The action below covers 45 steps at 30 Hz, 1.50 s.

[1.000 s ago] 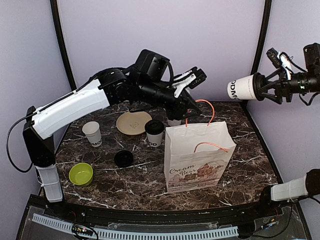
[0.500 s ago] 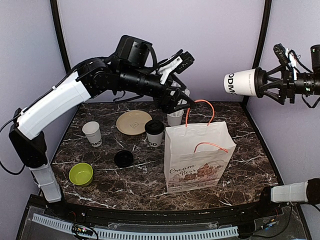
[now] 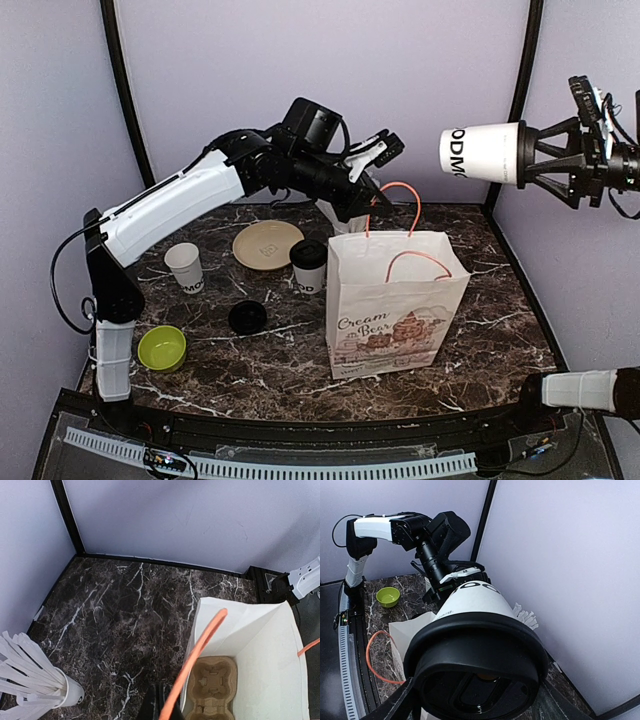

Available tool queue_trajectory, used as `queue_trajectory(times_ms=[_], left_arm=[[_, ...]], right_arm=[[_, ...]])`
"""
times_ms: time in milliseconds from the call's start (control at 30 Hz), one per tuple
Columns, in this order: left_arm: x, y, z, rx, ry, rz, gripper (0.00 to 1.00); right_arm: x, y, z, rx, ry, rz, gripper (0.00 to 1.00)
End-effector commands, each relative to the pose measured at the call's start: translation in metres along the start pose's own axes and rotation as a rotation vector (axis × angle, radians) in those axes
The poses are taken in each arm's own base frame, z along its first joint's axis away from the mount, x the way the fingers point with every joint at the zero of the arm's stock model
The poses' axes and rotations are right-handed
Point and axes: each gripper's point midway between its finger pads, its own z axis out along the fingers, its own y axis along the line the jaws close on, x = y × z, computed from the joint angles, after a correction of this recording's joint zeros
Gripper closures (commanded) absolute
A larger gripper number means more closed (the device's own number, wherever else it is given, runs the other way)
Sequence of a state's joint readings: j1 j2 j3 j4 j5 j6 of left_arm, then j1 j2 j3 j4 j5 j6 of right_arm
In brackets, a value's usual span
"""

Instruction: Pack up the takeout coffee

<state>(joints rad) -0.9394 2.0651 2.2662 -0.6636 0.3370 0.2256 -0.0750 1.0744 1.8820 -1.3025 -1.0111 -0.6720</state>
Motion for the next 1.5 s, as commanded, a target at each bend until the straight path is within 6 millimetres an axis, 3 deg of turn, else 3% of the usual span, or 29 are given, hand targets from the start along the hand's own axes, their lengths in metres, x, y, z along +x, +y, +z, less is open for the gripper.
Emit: queue_trajectory(times_ms=[0, 133, 433, 667, 833, 1267, 1467], left_arm=[[-0.058, -0.002, -0.038, -0.018, -0.171, 0.063, 1.00], [-0.069, -0.003, -0.046, -0.015, -0.204, 0.062, 1.00], [-0.043, -0.009, -0.033, 0.025, -0.131, 0.004, 1.00], [-0.044, -0.021, -0.045, 0.066, -0.167, -0.037, 1.00], [-0.046, -0.029, -0.049, 0.105, -0.173, -0.046, 1.00], [-0.052, -0.031, -0.042, 0.106, -0.195, -0.083, 1.00], [-0.049, -0.019, -0.041, 0.004, -0.174, -0.052, 1.00]], right_arm=[[-0.002, 0.004, 0.007, -0.074, -0.036, 0.006, 0.35], [0.013, 0.002, 0.016, -0.098, -0.004, 0.036, 0.35], [0.036, 0.013, 0.023, -0.148, 0.045, 0.055, 0.35], [0.080, 0.023, 0.022, -0.116, 0.202, -0.024, 0.36], [0.104, 0.012, 0.016, -0.033, 0.330, -0.118, 0.36], [0.105, 0.012, 0.016, -0.033, 0.365, -0.189, 0.37], [0.073, 0.014, 0.017, -0.058, 0.260, -0.180, 0.37]])
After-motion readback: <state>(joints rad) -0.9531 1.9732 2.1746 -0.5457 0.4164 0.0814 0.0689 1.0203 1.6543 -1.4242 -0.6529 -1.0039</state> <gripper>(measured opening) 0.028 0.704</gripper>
